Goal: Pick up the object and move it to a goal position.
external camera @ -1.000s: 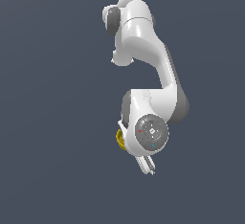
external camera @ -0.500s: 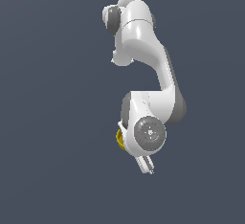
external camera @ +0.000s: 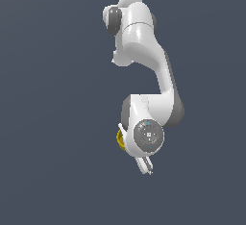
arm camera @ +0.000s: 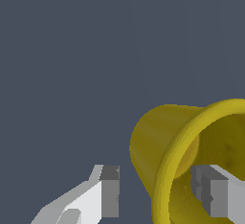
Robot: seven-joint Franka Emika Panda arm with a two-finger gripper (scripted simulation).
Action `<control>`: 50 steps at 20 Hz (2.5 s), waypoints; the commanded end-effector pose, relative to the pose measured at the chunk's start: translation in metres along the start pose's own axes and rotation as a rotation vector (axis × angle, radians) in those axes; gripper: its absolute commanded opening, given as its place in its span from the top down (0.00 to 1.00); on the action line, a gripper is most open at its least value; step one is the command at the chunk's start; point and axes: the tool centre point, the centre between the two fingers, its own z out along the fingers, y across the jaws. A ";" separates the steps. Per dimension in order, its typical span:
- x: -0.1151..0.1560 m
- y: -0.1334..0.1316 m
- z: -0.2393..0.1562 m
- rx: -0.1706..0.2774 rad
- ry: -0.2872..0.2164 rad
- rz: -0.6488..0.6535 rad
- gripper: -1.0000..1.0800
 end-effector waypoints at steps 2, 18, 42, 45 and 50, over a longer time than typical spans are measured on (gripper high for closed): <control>0.000 0.000 0.000 0.001 0.000 0.000 1.00; 0.012 0.010 -0.011 0.001 0.000 0.000 1.00; 0.136 0.103 -0.117 0.000 0.000 0.001 1.00; 0.147 0.111 -0.126 0.000 0.000 0.001 1.00; 0.159 0.119 -0.136 0.000 0.000 0.000 1.00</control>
